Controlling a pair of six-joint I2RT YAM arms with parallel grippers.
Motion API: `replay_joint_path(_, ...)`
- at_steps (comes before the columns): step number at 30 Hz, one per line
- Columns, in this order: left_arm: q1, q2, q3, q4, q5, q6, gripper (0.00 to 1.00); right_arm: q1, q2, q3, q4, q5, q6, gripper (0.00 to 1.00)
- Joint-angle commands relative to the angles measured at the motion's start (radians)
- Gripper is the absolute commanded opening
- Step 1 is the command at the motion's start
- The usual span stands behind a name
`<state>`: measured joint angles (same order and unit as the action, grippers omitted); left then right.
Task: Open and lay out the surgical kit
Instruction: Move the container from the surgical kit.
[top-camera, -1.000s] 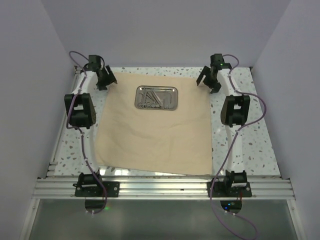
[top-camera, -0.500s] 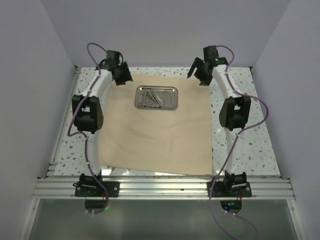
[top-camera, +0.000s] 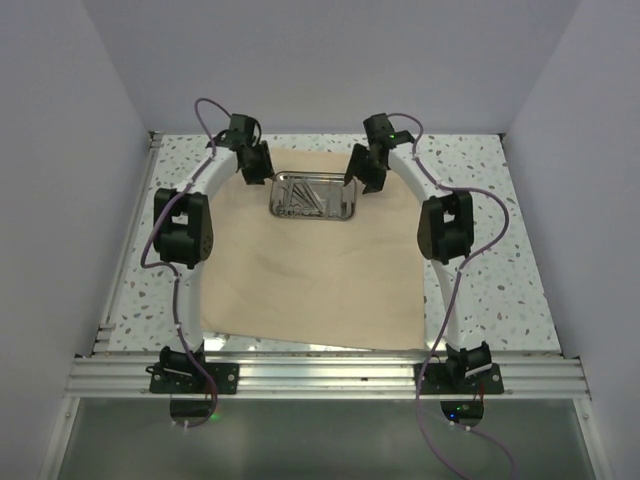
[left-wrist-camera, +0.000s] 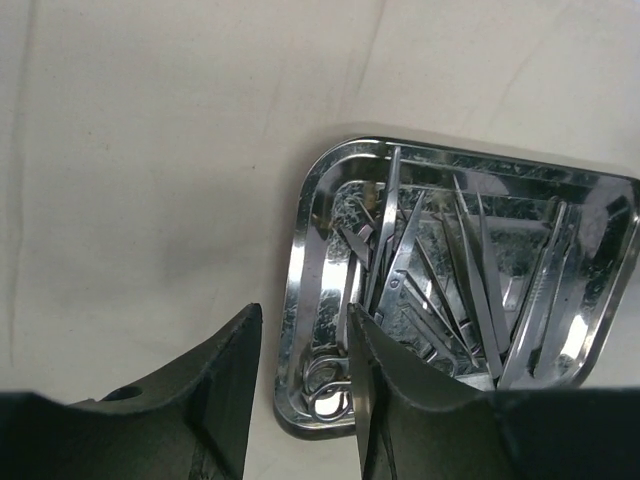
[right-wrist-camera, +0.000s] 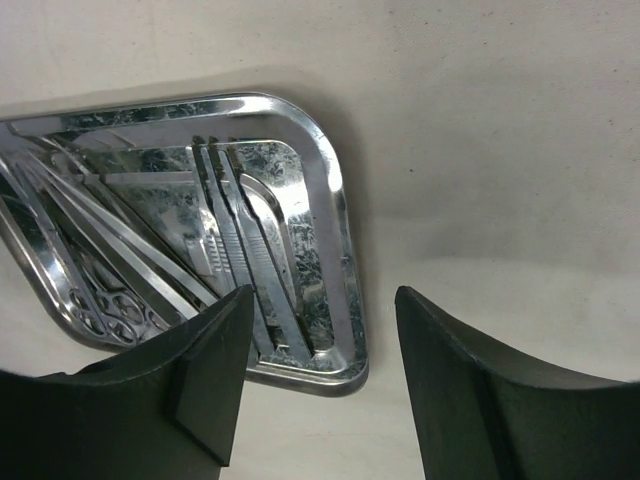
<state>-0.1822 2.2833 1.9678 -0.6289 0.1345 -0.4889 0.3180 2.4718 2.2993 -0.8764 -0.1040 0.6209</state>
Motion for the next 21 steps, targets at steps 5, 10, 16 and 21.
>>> replay_joint_path(5, 0.001, -0.019, -0.079, 0.046, 0.007, 0.041, 0.4, 0.018, -0.008, -0.041, 0.001, 0.029, -0.023, 0.53)
replay_joint_path(10, 0.0, -0.018, -0.112, 0.054, -0.003, 0.059, 0.4, 0.044, 0.016, -0.047, -0.001, 0.055, -0.041, 0.48)
replay_joint_path(16, -0.003, -0.001, -0.121, 0.057, 0.011, 0.075, 0.38, 0.055, 0.024, -0.058, -0.003, 0.067, -0.044, 0.42)
replay_joint_path(21, -0.005, 0.01, -0.119, 0.055, 0.022, 0.079, 0.29, 0.059, 0.022, -0.08, -0.006, 0.079, -0.049, 0.21)
